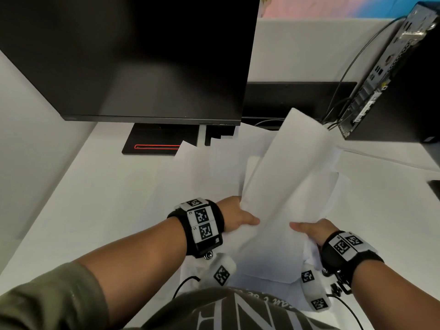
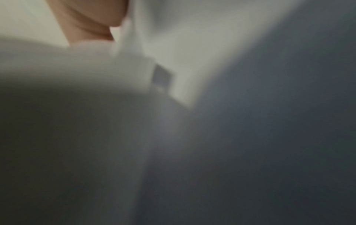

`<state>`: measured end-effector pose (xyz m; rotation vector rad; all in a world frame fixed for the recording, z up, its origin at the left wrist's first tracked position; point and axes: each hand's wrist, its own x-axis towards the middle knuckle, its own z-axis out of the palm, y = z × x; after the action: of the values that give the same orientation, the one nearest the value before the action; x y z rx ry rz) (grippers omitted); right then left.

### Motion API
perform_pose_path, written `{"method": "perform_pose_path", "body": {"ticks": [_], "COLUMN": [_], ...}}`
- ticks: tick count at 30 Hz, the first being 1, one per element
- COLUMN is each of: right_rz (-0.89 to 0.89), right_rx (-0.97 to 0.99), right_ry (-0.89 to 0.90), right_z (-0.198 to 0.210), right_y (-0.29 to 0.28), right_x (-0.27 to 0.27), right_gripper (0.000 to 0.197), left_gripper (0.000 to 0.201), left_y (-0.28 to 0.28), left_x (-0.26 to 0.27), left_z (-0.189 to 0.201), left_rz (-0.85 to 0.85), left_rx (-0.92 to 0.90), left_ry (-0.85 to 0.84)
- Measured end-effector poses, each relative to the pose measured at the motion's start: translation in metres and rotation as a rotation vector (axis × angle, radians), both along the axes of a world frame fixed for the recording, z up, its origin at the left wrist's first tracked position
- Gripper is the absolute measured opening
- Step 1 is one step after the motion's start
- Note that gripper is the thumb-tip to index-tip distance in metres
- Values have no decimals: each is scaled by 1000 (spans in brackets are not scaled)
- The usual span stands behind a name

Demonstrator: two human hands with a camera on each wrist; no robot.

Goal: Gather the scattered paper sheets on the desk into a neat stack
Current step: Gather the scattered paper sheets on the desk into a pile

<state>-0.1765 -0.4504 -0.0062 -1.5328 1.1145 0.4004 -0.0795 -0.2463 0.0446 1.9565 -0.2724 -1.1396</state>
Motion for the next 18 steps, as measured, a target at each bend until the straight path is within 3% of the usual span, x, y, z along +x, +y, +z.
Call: {"method": "perform_pose_path", "body": {"ticks": [3,5,11,14,18], "right_rz": [3,5,26,45,95], "right_rx": [-9,-26,-31,-30,-63], "right_ry": [12,27,31,56,55], "right_z": [0,2,4,9,20], "right_y": [1,2,3,5,7], "right_x": [1,2,1,0,-1], "right_gripper": [27,33,39,42,41], "left_gripper": [44,44,39,37,29], "left_y": [0,4,10,5,6], "left_x": [5,12,10,4,11], "left_z": [11,11,2,12,37], "left_rz": [20,50,-49,17,164], "left_rx": [-198,-183,280,303,131], "left_ry": [166,164,-166,-242,-322]}}
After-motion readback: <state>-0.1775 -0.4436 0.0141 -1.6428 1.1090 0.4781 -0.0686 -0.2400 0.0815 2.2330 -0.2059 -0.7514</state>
